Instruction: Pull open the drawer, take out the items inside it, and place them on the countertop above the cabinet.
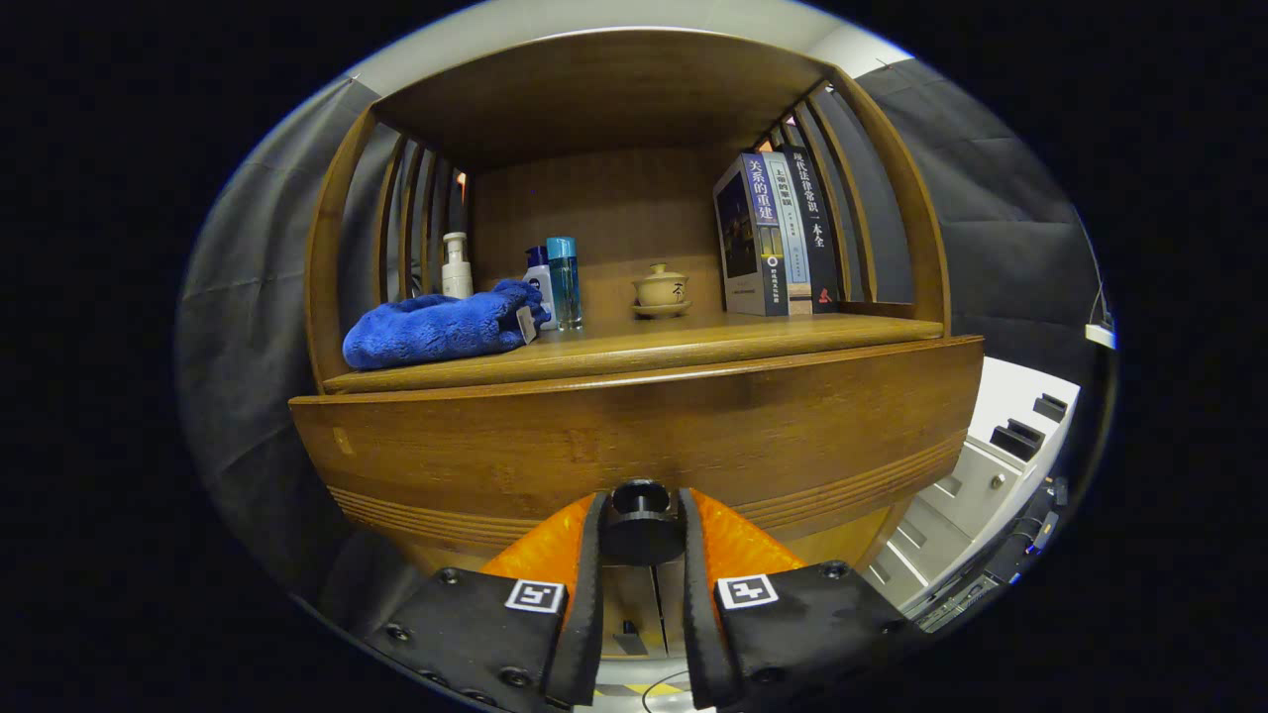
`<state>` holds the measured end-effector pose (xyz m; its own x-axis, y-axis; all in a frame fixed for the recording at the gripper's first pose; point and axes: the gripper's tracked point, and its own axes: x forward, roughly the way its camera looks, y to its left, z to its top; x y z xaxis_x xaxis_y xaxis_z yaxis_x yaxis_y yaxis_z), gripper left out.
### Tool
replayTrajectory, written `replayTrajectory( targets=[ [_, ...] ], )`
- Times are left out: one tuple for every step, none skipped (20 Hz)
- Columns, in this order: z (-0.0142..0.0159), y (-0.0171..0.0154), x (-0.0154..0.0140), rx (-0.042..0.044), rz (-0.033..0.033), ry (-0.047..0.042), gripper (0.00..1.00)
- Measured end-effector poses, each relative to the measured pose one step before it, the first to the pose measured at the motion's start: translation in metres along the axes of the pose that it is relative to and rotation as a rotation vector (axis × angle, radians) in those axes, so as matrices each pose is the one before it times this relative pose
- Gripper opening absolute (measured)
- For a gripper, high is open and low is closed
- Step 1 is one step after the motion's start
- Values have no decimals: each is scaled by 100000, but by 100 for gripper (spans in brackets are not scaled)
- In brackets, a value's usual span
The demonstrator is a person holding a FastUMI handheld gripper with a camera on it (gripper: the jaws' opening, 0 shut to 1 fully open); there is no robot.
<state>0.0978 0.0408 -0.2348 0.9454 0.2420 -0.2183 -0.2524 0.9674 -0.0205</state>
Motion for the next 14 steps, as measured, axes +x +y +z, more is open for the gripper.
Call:
replayTrajectory(
  targets=[
    [-158, -23, -840, -701, -329, 192, 43],
    [-94, -52, -723, -918, -173, 84, 43],
    [-66, -62, -675, -482, -26, 203, 43],
    [-96, 48, -522, 230, -98, 72, 43],
    [-99, -52, -234, 307, -370, 789, 43],
    [-114, 3, -383, 406, -270, 852, 43],
    [-62, -8, -334, 117, -169, 483, 43],
    [-1, -20, -274, 49, -212, 95, 43],
    [-50, -98, -253, -312, -283, 74, 43],
    [-120, 29, -388, -443, 100, 191, 43],
    [-125, 39, -393, -402, 338, 159, 43],
    [-72, -76, -485, -300, 290, 112, 43],
    [-120, -39, -515, -275, 90, 316, 43],
    [-103, -42, -424, -190, 142, 272, 43]
  ],
)
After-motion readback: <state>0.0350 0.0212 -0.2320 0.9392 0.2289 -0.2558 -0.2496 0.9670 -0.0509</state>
